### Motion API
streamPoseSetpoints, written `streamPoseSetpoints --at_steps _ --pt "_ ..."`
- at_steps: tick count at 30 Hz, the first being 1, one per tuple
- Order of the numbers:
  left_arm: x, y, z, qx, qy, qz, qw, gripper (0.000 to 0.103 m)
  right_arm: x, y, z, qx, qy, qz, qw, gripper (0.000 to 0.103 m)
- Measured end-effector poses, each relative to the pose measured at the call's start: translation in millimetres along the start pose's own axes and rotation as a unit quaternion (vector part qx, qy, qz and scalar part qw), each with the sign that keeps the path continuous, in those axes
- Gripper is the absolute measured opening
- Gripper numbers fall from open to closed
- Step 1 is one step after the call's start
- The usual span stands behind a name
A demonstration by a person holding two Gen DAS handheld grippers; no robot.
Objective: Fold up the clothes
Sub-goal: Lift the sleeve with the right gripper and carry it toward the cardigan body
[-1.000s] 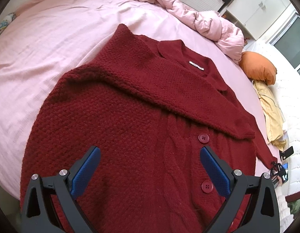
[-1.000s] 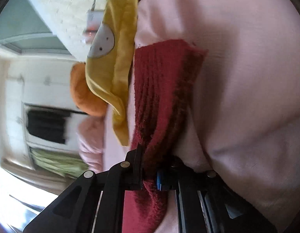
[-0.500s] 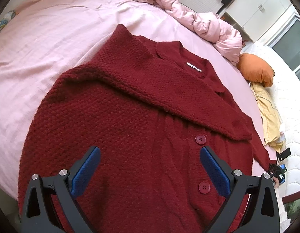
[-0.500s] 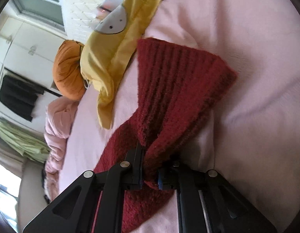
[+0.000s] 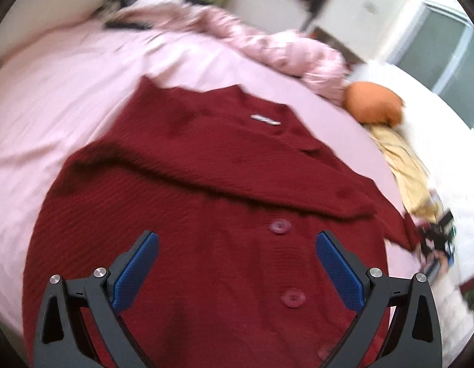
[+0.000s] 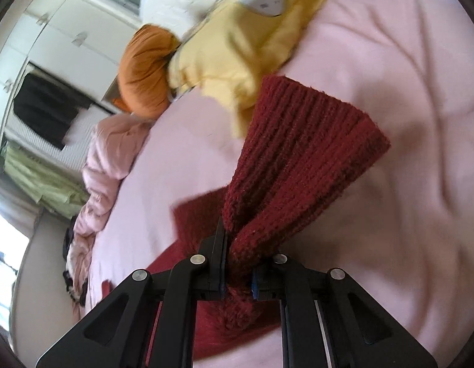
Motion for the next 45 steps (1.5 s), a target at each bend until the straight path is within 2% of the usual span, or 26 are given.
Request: streamPoseSetpoints --at_steps 3,6,9,15,21,28,36,45 --pt "0.3 2.0 -6.8 0.012 0.019 0.007 0.9997 0.102 11.5 13.0 26.6 -0.018 -0.012 0.017 1.000 0.012" --pt "0.4 -1.5 3.5 -0.016 0.033 0.009 0.9993 0.102 22.3 24.1 47.2 -0.031 -0.016 0.030 0.999 0.012" --pt "-2.8 -3.9 11.4 -0.036 0.038 0.001 0.9986 0.102 34.1 37.8 67.4 -0.044 -0.020 0.044 0.998 0.012" --pt "-6.9 -3.5 6.5 -0.026 0.037 -0.016 0.9988 0.102 60.2 71.3 103.9 -0.053 -0.036 0.073 0.995 0.012" --pt "-12.0 -7.1 12.8 -0.045 0.056 -0.027 0.9971 0.102 92.9 120.8 151.6 -0.079 -0.055 0.119 0.988 0.012" --pt "-15.7 -10.1 13.9 -0.053 0.076 -0.036 0.9951 0.102 123.3 180.9 220.3 -0.088 -0.105 0.163 0.977 0.012" --pt "-22.0 -12.0 18.1 -0.068 0.101 -0.049 0.9913 0.102 155.5 254.8 297.6 -0.113 -0.147 0.218 0.958 0.012" --pt "-38.7 -17.8 32.2 -0.110 0.139 -0.083 0.9806 0.102 192.5 352.4 388.5 -0.160 -0.191 0.293 0.923 0.012"
Point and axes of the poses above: each gripper's, at about its wrist camera, not at the fingertips, and x roughly the way its jaws point, z to its left, y to its underside, the point moved 8 cm from there along x, roughly the way its jaws point, and after that the axes turned 13 degrees about -y, right-handed, at the moved point
